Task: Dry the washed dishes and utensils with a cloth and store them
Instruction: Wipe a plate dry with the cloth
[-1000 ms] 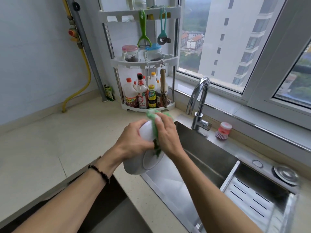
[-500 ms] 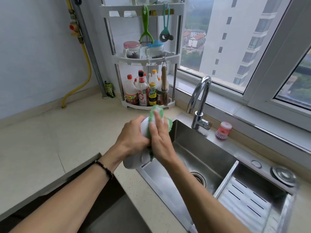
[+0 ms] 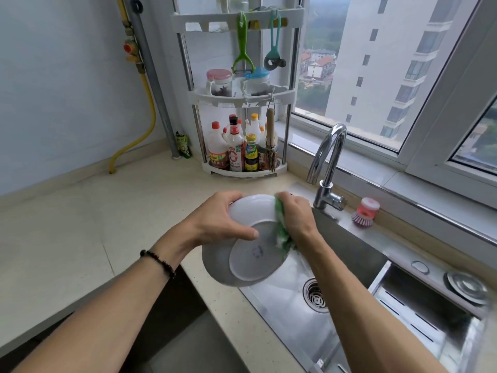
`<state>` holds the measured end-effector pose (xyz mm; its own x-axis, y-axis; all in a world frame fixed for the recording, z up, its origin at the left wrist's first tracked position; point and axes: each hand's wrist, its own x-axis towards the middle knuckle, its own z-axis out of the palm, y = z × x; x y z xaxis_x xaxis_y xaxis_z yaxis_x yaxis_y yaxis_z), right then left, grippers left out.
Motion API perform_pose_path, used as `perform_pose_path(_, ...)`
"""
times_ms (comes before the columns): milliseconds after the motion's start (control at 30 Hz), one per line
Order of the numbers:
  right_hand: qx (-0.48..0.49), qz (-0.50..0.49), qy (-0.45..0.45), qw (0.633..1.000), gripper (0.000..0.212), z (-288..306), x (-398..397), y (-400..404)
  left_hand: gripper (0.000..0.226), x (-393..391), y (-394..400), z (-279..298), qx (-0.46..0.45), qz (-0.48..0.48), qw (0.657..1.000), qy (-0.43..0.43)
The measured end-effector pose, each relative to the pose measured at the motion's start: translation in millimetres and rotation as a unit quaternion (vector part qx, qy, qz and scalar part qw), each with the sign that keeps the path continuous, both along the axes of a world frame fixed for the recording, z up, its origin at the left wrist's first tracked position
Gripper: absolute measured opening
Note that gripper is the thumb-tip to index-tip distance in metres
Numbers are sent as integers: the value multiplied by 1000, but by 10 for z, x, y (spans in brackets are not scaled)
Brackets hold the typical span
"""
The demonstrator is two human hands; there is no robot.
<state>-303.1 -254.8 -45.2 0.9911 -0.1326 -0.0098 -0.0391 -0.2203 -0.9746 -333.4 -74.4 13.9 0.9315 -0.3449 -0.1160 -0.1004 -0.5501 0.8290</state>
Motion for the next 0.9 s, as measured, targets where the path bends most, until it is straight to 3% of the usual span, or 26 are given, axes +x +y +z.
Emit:
perform_pose_path(100,-52,36,-53,997,36,82,-21,80,53,66,-64,45,59,-34,998,7)
perform_pose_path(267,-151,85,-142,975,46,-87,-162,363,53,93,-65,-87,27,33,998,-42)
perform_pose_path(333,-88,65,-143,984,38,-111,-165,340,54,56,-64,-108,22,40,997,-55)
perform_pose_path(433,49,27,-41,998,36,-113,-54,242,51,8,-59,-105,39,59,994,-78)
perform_pose_path(533,-21,77,-96,992,46,-148,-125,416,45,-4,-140,-127,64,108,985,-117)
perform_pose_path(633,24,74,-115,990,45,-133,-110,426,49,-22,-153,-131,60,108,984,-130)
perform_pose_path(733,75,9,-55,996,48,-67,5,301,57,-46,-124,-125,36,104,985,-131)
perform_pose_path(833,9,40,-97,994,47,-69,-83,448,46,-23,-206,-112,47,124,982,-137)
perform_pose_path(900,28,52,-119,991,50,-135,-129,458,43,-24,-243,-88,52,113,982,-141)
